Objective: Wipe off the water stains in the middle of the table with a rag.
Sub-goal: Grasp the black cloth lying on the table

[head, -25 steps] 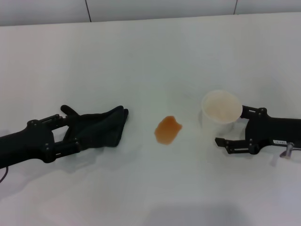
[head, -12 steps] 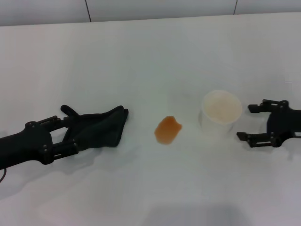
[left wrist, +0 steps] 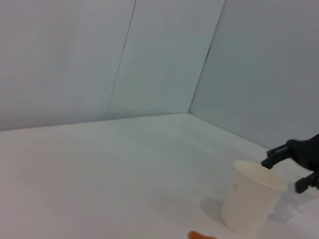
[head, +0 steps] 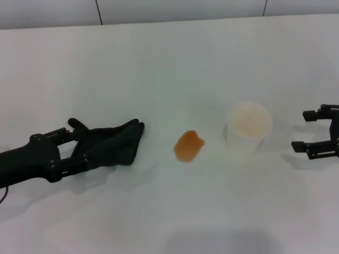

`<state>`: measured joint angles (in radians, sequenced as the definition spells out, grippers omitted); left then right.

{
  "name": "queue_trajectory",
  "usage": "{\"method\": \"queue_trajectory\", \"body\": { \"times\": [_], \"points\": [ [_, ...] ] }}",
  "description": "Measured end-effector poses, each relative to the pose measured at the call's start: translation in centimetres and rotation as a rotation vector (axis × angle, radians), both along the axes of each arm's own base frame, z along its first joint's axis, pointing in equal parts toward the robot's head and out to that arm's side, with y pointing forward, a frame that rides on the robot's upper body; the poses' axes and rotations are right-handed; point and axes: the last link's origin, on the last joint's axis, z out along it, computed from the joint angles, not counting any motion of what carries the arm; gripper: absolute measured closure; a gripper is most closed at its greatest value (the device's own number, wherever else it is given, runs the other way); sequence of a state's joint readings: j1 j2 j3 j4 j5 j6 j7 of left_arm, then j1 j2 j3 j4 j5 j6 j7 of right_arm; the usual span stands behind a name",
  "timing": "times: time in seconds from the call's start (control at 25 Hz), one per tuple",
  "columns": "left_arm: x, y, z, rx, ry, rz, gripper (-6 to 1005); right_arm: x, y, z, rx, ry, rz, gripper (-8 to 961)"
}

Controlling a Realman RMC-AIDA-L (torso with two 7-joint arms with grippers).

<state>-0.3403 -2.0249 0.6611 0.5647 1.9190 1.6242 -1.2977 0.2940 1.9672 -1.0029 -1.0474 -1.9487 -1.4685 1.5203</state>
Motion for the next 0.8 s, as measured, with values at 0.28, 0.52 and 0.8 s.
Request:
{"method": "queue_trajectory", "body": {
  "times": [0.28,0.52,0.8],
  "points": [
    [0.0,0.2,0.1,0.009,0.011,0.000,234,-3.1,1.0,-0.1,-0.043,0.043,0.078,96],
    [0.0,0.3,0.1,0.009,0.011,-0.004,234,-5.4,1.8,-0.8,-0.057,0.063,0.152,96],
    [0.1,0.3,0.0,0.009,0.009,-0.004,233,-7.0,2.2,-1.2,-0.064,0.091,0.209,96]
  ]
}}
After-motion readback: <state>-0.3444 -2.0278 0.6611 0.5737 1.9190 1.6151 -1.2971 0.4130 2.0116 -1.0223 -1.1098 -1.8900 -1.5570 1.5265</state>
